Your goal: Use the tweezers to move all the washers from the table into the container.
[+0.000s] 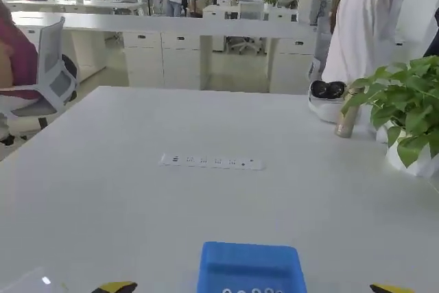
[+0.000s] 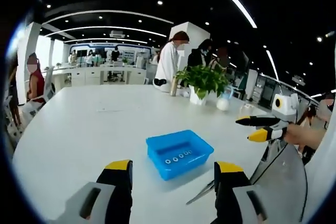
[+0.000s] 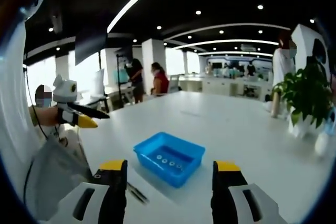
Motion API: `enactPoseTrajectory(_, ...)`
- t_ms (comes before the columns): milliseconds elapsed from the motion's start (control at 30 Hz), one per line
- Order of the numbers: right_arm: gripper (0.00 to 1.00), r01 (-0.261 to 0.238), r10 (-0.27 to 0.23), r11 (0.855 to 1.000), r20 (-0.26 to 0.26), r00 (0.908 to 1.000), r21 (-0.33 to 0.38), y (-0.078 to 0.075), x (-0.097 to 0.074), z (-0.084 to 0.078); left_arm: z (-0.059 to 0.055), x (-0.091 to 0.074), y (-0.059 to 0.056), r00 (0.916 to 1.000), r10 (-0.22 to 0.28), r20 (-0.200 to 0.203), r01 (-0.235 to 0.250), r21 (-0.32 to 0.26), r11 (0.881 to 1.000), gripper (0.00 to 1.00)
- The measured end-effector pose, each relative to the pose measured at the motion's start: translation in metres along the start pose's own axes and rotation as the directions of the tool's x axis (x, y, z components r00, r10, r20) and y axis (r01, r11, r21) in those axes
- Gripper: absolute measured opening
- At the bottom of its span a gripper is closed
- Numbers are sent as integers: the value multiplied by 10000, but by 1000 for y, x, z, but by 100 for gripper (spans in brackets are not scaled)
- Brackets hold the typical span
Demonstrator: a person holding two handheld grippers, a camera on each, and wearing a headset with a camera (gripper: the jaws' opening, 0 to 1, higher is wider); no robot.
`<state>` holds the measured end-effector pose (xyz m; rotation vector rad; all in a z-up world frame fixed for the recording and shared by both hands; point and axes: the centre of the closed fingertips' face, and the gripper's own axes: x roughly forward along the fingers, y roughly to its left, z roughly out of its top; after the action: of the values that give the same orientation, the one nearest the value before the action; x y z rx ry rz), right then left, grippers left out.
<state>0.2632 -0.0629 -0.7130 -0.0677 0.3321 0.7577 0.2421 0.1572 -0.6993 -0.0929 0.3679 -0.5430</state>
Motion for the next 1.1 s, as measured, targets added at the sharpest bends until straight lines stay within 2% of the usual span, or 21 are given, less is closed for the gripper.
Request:
enactPoseTrajectory(67, 70, 289, -289, 9995, 19, 9996, 102, -1, -1, 1, 6, -7, 0, 9987, 210, 463, -207, -64, 9998, 66)
enactPoseTrajectory(133, 75, 407, -407, 9992, -11, 9992, 27, 1, -3, 3, 10, -13, -3, 9957, 249, 896, -219, -344, 9992, 71)
enactPoseTrajectory(200, 81, 525, -525, 9985, 61, 9986, -144, 4, -6, 5, 11, -16, -4, 9937, 250, 1094, -173, -703, 9974, 76)
enactPoseTrajectory(300, 87, 569, -563, 9981, 257, 9981, -238, 10, -12, 9, 7, -18, -2, 9939, 287, 1067, -201, -812, 9965, 81)
enactPoseTrajectory(333, 88, 558, -551, 9982, 278, 9981, -241, 11, -13, 9, 6, -18, 0, 9939, 428, 1017, -351, -761, 9965, 81)
enactPoseTrajectory(433, 95, 416, -407, 9987, 335, 9986, -284, 15, -16, 8, 8, -21, 5, 9885, 827, 1266, -776, -447, 9960, 83)
enactPoseTrajectory(500, 99, 240, -231, 9994, 343, 9991, -264, 18, -15, 8, 10, -22, 7, 9843, 1031, 1435, -954, -594, 9937, 89)
enactPoseTrajectory(567, 99, 79, -71, 9996, 290, 9996, -272, 21, -15, 9, 13, -26, 10, 9748, 1319, 1801, -1163, -947, 9887, 98)
enactPoseTrajectory(633, 99, 80, -72, 9996, 267, 9996, -277, 20, -14, 11, 12, -28, 11, 9731, 1441, 1796, -1284, -960, 9871, 99)
enactPoseTrajectory(700, 99, 142, -133, 9994, 294, 9995, -318, 18, -13, 13, 11, -33, 15, 9674, 1705, 1875, -1585, -775, 9843, 99)
enactPoseTrajectory(833, 99, 221, -217, 9996, 227, 9995, -190, 12, -10, 15, 7, -38, 19, 9677, 1809, 1755, -1719, -651, 9830, 99)
enactPoseTrajectory(933, 99, 546, -544, 9983, 118, 9984, -213, 4, -9, 14, 9, -40, 21, 9655, 1794, 1889, -1674, -778, 9828, 99)
enactPoseTrajectory(967, 99, 757, -759, 9970, 196, 9969, 129, -1, -9, 15, 10, -41, 22, 9648, 1800, 1919, -1668, -827, 9825, 99)
enactPoseTrajectory(1033, 99, 767, -822, 9925, 547, 9951, 956, -4, -8, 18, 13, -41, 24, 9624, 1805, 2028, -1649, -916, 9820, 99)
enactPoseTrajectory(1100, 99, 957, -1039, 9891, 692, 9922, 1117, -9, -10, 21, 16, -40, 25, 9604, 1814, 2115, -1643, -959, 9817, 99)
